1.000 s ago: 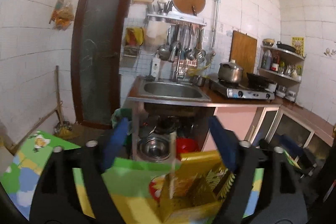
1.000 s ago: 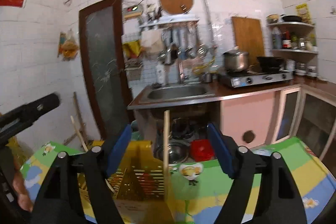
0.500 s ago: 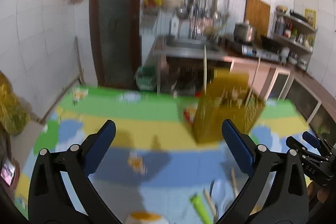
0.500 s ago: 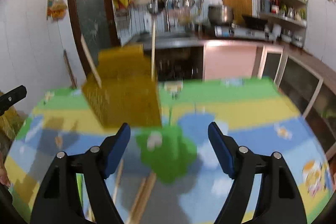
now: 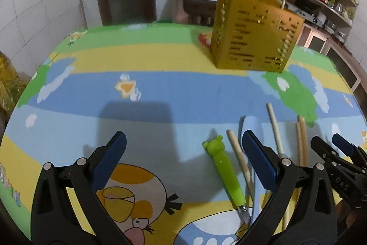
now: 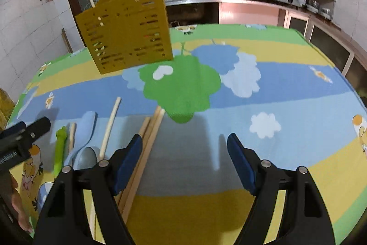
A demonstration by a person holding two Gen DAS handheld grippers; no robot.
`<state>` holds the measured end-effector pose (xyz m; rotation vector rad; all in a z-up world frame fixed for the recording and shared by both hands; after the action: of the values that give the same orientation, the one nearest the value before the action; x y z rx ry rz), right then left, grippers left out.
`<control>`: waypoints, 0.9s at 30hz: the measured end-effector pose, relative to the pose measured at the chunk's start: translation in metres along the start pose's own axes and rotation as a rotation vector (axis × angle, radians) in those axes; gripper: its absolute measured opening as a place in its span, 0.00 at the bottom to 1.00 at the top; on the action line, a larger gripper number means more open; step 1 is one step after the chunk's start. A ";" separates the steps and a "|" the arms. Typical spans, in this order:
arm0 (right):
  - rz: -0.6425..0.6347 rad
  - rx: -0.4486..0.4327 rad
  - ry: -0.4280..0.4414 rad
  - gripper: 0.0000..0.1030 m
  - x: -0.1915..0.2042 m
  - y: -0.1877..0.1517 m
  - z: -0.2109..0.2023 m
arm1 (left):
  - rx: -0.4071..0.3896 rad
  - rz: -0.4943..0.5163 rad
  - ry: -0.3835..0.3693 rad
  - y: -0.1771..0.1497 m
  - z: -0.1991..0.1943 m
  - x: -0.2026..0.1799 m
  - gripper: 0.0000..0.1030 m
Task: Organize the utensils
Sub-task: 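Lower the right tool and grasp another wooden chopstick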
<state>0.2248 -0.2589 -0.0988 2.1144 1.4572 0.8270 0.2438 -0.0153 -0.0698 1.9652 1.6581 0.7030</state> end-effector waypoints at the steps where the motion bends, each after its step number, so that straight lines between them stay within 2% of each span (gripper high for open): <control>1: 0.010 0.010 0.004 0.73 -0.001 -0.001 0.002 | 0.006 -0.001 0.002 -0.002 0.002 0.001 0.95; 5: 0.040 0.030 0.014 0.73 0.000 -0.003 0.007 | 0.024 0.007 0.011 -0.008 0.009 -0.003 0.95; 9: 0.028 0.033 -0.023 0.73 0.003 -0.005 0.009 | 0.033 0.036 0.034 -0.012 0.015 -0.006 0.95; 15: 0.031 0.034 -0.064 0.73 0.003 -0.008 0.007 | 0.050 0.025 0.027 -0.016 0.021 -0.004 0.95; 19: 0.006 0.041 -0.127 0.71 0.009 -0.012 0.008 | 0.051 0.032 0.033 -0.017 0.022 -0.005 0.95; 21: 0.009 0.043 -0.144 0.65 0.013 -0.012 0.009 | 0.052 0.031 0.034 -0.017 0.022 -0.006 0.95; 26: 0.015 0.048 -0.138 0.28 0.027 -0.010 0.011 | 0.052 0.023 0.033 -0.017 0.022 -0.005 0.95; 27: 0.018 0.049 -0.132 0.27 0.028 -0.010 0.011 | 0.052 0.022 0.033 -0.018 0.022 -0.005 0.95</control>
<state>0.2328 -0.2294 -0.1066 2.1772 1.4048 0.6507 0.2442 -0.0177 -0.0981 2.0206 1.6923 0.7110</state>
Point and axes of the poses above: each gripper's, at about its wrist camera, not at the fingertips, and z roughly the way its jaws point, x to its left, y to its top, the point moved 5 cm from there along z, roughly the way its jaws point, and after that the axes turned 9 degrees about z, right-handed, at the moved point
